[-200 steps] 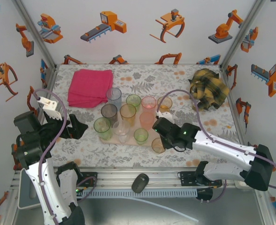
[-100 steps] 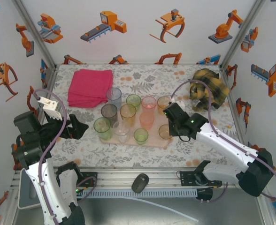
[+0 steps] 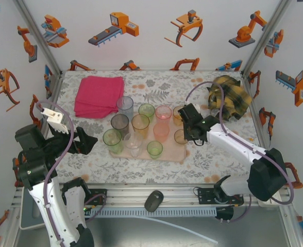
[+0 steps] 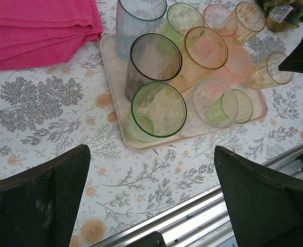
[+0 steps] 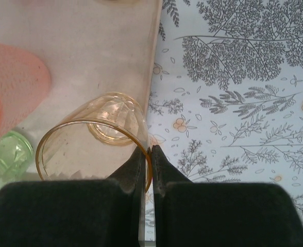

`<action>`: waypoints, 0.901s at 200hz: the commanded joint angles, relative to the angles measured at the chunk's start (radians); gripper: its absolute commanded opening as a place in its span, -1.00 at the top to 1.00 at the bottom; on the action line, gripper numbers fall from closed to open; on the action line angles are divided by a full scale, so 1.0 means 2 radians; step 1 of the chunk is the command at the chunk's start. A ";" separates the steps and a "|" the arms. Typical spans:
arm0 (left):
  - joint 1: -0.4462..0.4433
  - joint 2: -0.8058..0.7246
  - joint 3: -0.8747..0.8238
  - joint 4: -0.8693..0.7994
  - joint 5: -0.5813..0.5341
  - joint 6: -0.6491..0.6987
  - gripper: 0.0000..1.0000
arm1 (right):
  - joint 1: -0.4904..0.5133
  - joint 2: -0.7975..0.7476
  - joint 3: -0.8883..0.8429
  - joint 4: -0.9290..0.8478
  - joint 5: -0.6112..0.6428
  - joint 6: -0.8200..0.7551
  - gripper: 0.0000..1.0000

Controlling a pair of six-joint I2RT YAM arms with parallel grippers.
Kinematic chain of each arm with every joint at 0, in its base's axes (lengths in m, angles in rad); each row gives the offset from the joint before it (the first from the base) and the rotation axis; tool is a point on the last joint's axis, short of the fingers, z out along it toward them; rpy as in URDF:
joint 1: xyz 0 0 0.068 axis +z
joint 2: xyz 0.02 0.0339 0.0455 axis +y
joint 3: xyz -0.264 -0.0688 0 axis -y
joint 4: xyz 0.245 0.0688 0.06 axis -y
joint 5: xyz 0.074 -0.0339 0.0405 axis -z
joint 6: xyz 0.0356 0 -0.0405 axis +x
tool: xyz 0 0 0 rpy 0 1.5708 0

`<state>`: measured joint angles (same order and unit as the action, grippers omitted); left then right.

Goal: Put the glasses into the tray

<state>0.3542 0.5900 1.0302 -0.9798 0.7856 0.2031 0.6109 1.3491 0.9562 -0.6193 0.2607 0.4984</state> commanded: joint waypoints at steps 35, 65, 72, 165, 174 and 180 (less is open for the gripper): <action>-0.001 -0.005 -0.004 0.002 0.013 -0.005 -0.94 | -0.025 0.033 0.009 0.055 -0.023 -0.011 0.82; -0.001 -0.006 -0.002 -0.002 0.010 -0.002 -0.94 | -0.036 0.048 0.008 0.070 -0.037 -0.012 0.82; -0.001 -0.005 -0.002 -0.002 0.010 -0.001 -0.94 | -0.037 0.051 0.009 0.071 -0.038 -0.013 0.82; -0.001 0.002 0.000 -0.002 0.011 0.006 -0.94 | -0.044 0.074 0.024 0.073 -0.047 -0.020 0.69; -0.001 0.002 0.001 -0.003 0.011 0.006 -0.94 | -0.044 0.076 0.025 0.074 -0.052 -0.020 0.67; -0.001 0.002 0.000 -0.002 0.010 0.006 -0.94 | -0.044 0.077 0.025 0.074 -0.056 -0.021 0.66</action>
<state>0.3542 0.5896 1.0302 -0.9806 0.7853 0.2039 0.5285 1.4876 0.9756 -0.4850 0.1719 0.4698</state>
